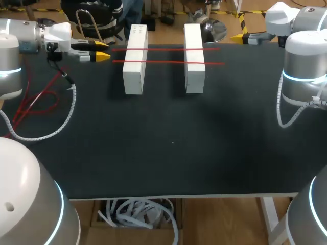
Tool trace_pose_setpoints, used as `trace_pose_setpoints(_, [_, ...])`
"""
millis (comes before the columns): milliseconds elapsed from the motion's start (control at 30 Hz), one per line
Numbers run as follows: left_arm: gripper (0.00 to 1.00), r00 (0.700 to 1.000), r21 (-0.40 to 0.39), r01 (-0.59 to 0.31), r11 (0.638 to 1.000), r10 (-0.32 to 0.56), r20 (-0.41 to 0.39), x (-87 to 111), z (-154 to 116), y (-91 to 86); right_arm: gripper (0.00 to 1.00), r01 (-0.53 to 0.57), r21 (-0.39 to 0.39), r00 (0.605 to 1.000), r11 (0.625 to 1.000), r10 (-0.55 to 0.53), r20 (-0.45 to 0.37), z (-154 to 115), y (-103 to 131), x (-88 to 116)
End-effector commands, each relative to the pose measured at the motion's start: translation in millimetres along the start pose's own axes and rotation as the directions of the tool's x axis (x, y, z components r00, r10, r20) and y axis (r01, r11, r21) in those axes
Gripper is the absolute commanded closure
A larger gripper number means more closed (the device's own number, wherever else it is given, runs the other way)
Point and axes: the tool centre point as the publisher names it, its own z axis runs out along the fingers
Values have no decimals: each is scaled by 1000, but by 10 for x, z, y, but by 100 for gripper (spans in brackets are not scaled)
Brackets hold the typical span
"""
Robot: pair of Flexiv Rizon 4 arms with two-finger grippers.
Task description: Grab the tape and strap the tape.
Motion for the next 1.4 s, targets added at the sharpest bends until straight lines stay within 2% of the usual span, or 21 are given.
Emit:
trace_pose_setpoints(33, [67,999,15,-8,1000,9,-32,-100,82,99,0,0,0,1000,1000,0,0,0,0,0])
trace_pose_setpoints(133, [62,1000,19,-23,1000,23,-15,-120,120,121,0,0,0,1000,1000,0,0,0,0,0])
trace_pose_setpoints(233, [65,999,30,-26,999,26,-19,-131,143,143,0,0,0,1000,1000,0,0,0,0,0])
trace_pose_setpoints(267, [71,999,31,-26,999,27,-19,-134,148,151,0,0,0,1000,1000,0,0,0,0,0])
trace_pose_setpoints(1000, [71,999,104,2,995,3,-54,-107,274,309,0,0,0,1000,1000,0,0,0,0,0])
trace_pose_setpoints(1067, [75,998,112,-3,994,10,-60,-105,266,305,0,0,0,1000,1000,0,0,0,0,0])
trace_pose_setpoints(1400, [68,997,96,-22,995,30,-74,-140,238,391,0,0,0,1000,1000,0,0,0,0,0])
